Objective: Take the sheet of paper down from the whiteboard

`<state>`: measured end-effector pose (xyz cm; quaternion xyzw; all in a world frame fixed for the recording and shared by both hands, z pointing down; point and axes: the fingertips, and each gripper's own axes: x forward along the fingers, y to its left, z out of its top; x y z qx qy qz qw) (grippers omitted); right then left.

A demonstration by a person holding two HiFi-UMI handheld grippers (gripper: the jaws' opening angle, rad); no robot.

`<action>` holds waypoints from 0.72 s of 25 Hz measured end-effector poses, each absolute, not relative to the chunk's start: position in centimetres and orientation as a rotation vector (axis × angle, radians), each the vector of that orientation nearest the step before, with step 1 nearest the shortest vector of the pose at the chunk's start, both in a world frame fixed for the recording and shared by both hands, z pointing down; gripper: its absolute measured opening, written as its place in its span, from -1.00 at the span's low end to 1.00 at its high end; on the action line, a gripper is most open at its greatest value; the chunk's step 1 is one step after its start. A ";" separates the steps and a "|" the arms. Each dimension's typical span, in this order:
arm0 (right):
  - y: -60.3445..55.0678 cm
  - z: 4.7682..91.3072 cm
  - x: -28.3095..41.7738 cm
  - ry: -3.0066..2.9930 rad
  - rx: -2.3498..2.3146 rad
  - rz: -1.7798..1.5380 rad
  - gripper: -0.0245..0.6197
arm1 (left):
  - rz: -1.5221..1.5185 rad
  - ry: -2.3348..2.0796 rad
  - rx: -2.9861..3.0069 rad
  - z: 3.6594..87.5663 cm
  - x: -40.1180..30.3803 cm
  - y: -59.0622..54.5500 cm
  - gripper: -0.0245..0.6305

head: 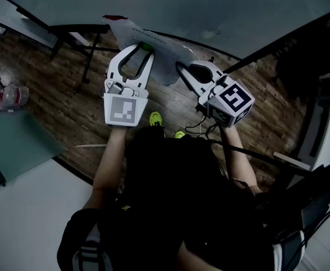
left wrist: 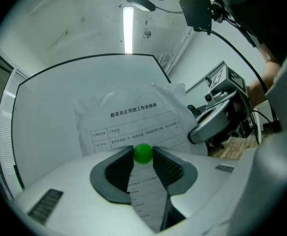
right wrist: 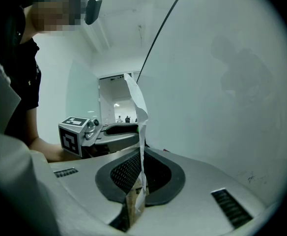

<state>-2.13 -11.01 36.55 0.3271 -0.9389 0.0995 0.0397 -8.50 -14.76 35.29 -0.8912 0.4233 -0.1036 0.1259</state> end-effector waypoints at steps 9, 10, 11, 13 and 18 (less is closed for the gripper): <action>-6.3 36.8 1.1 -2.917 0.902 0.321 -0.87 | -0.337 1.308 -2.563 35.6 -5.3 -9.4 -0.53; -6.0 36.7 1.3 -2.921 0.894 0.319 -0.87 | -0.334 1.313 -2.563 35.5 -4.9 -9.0 -0.53; -5.6 36.6 1.6 -2.926 0.886 0.314 -0.87 | -0.331 1.318 -2.560 35.4 -4.6 -8.5 -0.53; -4.7 36.6 2.2 -2.937 0.870 0.302 -0.87 | -0.328 1.327 -2.546 35.3 -3.9 -7.5 -0.53; -2.5 36.5 3.4 -2.956 0.837 0.293 -0.87 | -0.331 1.346 -2.519 35.1 -2.7 -5.3 -0.53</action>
